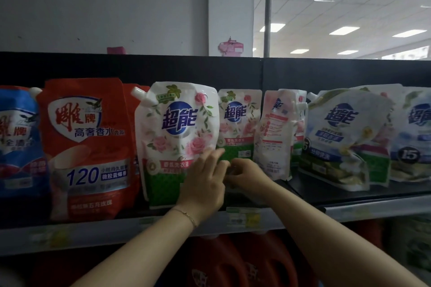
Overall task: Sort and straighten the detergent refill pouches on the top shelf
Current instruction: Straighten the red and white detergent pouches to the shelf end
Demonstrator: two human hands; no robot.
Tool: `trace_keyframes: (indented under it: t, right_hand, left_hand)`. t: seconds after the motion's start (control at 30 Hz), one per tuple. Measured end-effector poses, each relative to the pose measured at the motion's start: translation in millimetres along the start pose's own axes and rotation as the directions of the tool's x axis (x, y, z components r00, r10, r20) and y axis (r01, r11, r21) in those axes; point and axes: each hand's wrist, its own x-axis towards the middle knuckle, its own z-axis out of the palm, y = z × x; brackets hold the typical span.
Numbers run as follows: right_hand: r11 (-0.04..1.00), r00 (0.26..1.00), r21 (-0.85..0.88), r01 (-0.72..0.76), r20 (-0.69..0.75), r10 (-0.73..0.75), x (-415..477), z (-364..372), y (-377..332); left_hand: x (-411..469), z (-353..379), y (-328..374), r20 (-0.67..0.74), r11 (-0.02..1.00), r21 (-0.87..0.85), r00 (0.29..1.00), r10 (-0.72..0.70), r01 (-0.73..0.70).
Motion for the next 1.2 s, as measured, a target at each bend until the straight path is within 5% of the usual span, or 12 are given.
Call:
trace_keyframes:
  t: [0.07, 0.27, 0.43, 0.6, 0.73, 0.87, 1.0, 1.1, 1.2]
  right_hand:
    - [0.988, 0.992, -0.146, -0.043, -0.120, 0.025, 0.1, -17.1, 10.4]
    - [0.923, 0.870, -0.223, -0.314, -0.456, 0.186, 9.1, -73.7, 48.1]
    - [0.866, 0.862, -0.286, -0.410, -0.432, 0.266, 23.1, -110.1, 77.8]
    - [0.821, 0.969, -0.527, -0.217, -0.221, 0.114, 37.9, -122.5, 86.1]
    - [0.793, 0.996, -0.603, 0.082, 0.037, -0.075, 41.4, -114.4, 71.7]
    - [0.793, 0.973, -0.564, 0.231, 0.124, -0.195, 42.0, -75.8, 46.6]
    - [0.828, 0.905, -0.410, 0.383, 0.344, -0.248, 43.4, -60.9, 37.1]
    - [0.839, 0.880, -0.297, 0.456, 0.289, -0.376, 45.2, -72.0, 44.3]
    - [0.751, 0.878, -0.460, 0.473, 0.173, -0.446, 47.8, -87.2, 51.0]
  left_hand:
    - [7.1, 4.8, 7.4, 0.093, 0.996, -0.058, 0.993, 0.076, -0.071]
    - [38.8, 24.5, 35.9, 0.312, 0.978, -0.185, 0.950, -0.036, 0.097]
    - [58.3, 46.7, 49.6, 0.430, 0.967, -0.109, 0.888, -0.161, 0.229]
    - [76.8, 73.1, 52.9, 0.484, 0.870, -0.125, 0.795, -0.367, 0.477]
    - [92.0, 81.6, 56.3, 0.424, 0.581, -0.403, 0.707, -0.566, 0.707]
    - [110.2, 80.0, 61.4, 0.354, 0.336, -0.605, 0.622, -0.698, 0.722]
    - [119.1, 77.9, 49.7, 0.285, 0.373, -0.600, 0.625, -0.727, 0.708]
    - [126.7, 75.1, 42.7, 0.263, 0.383, -0.609, 0.632, -0.729, 0.695]
    - [136.3, 75.7, 37.9, 0.239, 0.339, -0.649, 0.605, -0.760, 0.681]
